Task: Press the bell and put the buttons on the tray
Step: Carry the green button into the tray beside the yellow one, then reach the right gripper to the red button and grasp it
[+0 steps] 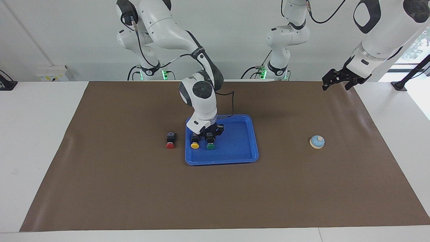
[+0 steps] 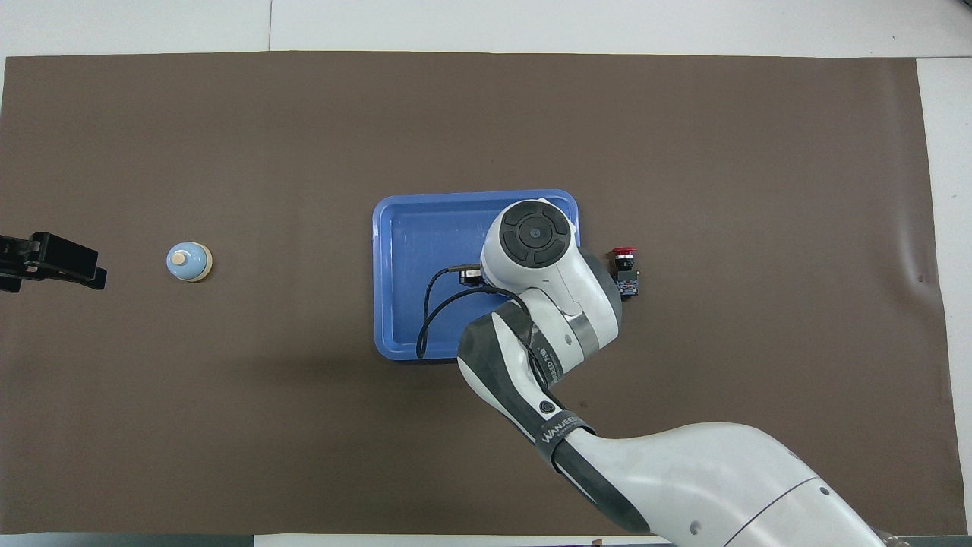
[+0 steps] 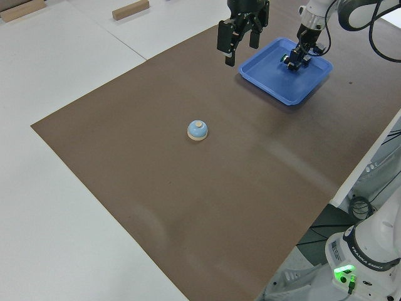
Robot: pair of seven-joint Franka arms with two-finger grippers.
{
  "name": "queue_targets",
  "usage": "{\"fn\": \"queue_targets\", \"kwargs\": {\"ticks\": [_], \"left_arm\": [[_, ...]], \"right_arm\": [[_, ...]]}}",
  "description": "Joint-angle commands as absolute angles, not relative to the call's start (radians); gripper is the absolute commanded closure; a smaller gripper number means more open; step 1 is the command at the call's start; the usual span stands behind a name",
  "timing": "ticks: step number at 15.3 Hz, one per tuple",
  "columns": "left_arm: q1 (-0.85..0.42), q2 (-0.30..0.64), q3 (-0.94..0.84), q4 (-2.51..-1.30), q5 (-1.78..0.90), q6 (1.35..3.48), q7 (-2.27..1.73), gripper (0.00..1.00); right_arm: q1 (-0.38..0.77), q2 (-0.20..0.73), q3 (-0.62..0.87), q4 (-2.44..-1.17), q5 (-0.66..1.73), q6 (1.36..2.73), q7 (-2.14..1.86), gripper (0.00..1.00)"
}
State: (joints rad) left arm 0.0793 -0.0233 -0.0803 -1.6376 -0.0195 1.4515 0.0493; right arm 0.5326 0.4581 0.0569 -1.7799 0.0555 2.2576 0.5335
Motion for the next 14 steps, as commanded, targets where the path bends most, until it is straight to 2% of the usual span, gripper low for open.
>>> {"fn": "queue_targets", "kwargs": {"ticks": [1, 5, 9, 14], "left_arm": [[0.071, -0.028, -0.074, -1.628, -0.011, 1.436, 0.049, 0.0], [0.071, -0.028, -0.075, -1.628, -0.011, 1.436, 0.049, 0.0], [0.071, -0.028, -0.074, -1.628, -0.011, 1.436, 0.051, 0.0], [0.072, -0.028, -0.074, -1.628, -0.011, 1.436, 0.051, 0.0]], "right_arm": [[0.537, 0.44, 0.057, -1.799, 0.06, 2.26, 0.548, 0.0], [0.502, 0.391, 0.049, -1.732, 0.06, 2.111, 0.525, 0.0], [0.367, 0.324, 0.048, -1.749, 0.06, 2.037, 0.399, 0.0], [0.255, 0.275, 0.046, -1.888, 0.06, 2.074, 0.255, 0.0]]}}
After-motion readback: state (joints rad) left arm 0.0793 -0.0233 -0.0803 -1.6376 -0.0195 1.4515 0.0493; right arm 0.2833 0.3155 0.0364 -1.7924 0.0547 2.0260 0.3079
